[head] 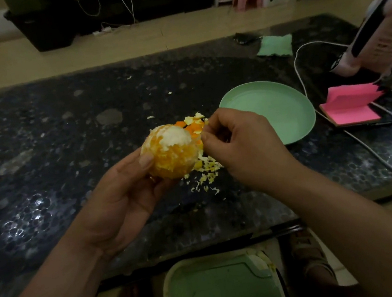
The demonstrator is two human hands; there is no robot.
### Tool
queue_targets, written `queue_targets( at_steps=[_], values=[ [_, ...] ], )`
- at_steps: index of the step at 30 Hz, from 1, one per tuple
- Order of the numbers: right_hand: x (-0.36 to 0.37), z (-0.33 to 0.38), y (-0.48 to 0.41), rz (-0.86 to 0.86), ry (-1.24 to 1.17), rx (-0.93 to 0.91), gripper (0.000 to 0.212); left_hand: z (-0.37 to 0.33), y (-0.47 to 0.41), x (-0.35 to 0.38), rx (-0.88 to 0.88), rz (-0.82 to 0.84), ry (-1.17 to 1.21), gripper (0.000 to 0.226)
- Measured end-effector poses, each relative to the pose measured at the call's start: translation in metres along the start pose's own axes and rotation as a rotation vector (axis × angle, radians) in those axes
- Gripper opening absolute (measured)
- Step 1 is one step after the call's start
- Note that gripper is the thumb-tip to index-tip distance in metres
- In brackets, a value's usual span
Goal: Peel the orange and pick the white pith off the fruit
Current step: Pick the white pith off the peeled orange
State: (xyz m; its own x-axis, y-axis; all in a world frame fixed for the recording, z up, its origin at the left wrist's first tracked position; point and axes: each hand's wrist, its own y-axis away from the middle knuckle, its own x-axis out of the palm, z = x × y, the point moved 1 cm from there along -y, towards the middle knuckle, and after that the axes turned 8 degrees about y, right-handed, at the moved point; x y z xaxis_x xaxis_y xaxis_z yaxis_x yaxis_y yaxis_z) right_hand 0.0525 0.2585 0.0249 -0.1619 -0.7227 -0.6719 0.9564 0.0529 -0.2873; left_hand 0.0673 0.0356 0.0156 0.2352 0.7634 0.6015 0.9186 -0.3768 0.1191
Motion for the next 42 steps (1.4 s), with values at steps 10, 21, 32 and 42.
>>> queue_targets(
  at_steps=[10, 21, 32, 42],
  values=[
    [0.027, -0.024, -0.015, 0.344, 0.477, 0.104, 0.032, -0.001, -0.005, -0.011, -0.008, -0.081, 0.187, 0.045],
    [0.028, -0.011, -0.006, 0.255, 0.474, 0.091, 0.038, 0.019, -0.012, 0.009, -0.211, -0.203, 0.427, 0.064],
    [0.030, 0.002, -0.005, 0.266, 0.489, 0.039, 0.009, -0.019, -0.018, 0.023, -0.167, -0.257, 0.434, 0.066],
    [0.022, -0.002, -0.011, 0.128, 0.445, 0.057, 0.025, -0.001, -0.031, 0.003, -0.009, -0.269, 0.440, 0.054]
  ],
)
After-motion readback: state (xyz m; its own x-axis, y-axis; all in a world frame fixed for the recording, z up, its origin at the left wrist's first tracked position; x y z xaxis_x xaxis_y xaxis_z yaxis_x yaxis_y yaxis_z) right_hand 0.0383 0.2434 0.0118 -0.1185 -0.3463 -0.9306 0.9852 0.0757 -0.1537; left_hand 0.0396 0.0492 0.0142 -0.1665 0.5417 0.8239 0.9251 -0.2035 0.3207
